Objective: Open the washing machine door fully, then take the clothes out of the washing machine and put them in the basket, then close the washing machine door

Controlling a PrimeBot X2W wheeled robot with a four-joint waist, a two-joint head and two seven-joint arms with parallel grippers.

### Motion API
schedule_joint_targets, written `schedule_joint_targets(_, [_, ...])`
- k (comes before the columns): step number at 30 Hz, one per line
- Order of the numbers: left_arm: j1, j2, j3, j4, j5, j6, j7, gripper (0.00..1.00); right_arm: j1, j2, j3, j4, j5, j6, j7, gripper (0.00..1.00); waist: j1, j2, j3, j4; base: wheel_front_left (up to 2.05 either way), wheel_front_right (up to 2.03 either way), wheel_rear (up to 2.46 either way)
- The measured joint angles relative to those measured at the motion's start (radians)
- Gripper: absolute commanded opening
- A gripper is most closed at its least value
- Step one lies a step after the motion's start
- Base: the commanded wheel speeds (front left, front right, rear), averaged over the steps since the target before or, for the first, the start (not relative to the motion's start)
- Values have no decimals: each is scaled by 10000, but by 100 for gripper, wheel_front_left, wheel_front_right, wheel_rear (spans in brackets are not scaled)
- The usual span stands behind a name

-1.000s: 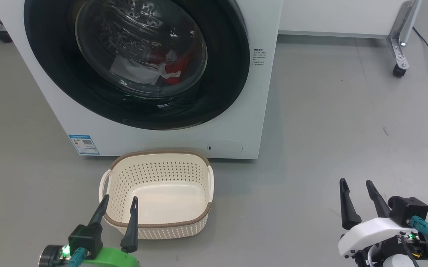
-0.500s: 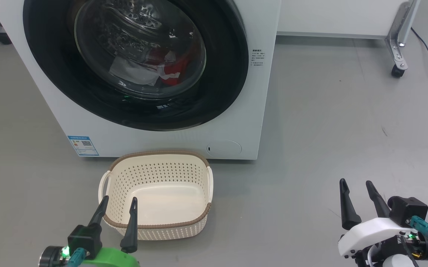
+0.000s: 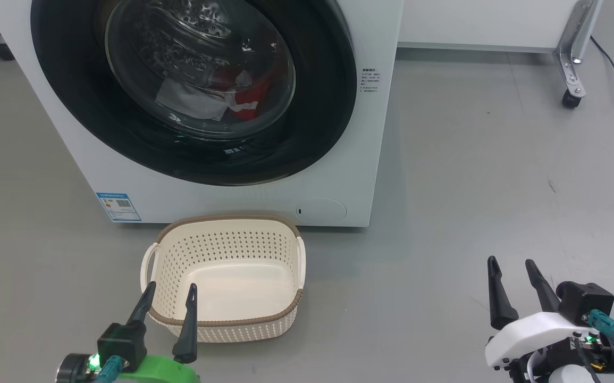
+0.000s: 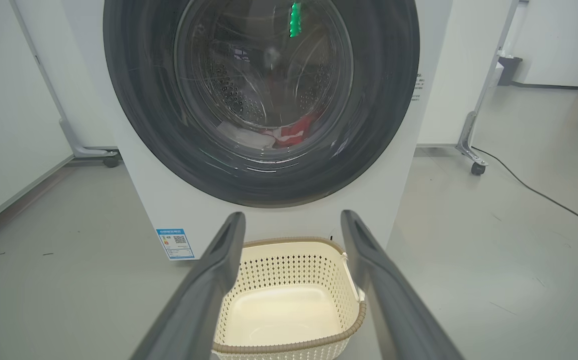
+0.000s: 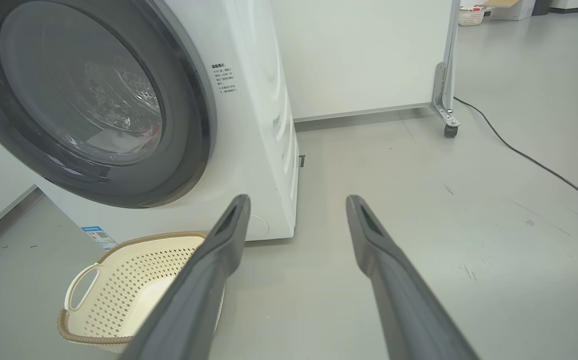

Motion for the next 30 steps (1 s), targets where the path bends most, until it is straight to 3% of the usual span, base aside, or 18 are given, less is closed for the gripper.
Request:
schedule_joint_targets(17, [-38,-13,-17,-6,0,-4,2,100,-243,-128,27,-36,-29,6,-12,100,0,0,346,75,0,0,0])
schedule_joint_targets(18, [-56,-13,-21,-10,0,-4,0,100,-280,-144,25,-61,-40,8,-12,92,0,0,389,86,0,0,0])
schedule_joint_targets(20, [-125,-13,-33,-33,0,-4,0,100,-427,-150,2,-130,-40,17,-13,0,0,0,485,109,0,0,0])
schedule_joint_targets(30, [-494,-23,-148,-176,0,-29,0,100,-1292,-61,-443,-389,631,282,-98,0,0,0,1115,262,0,0,0])
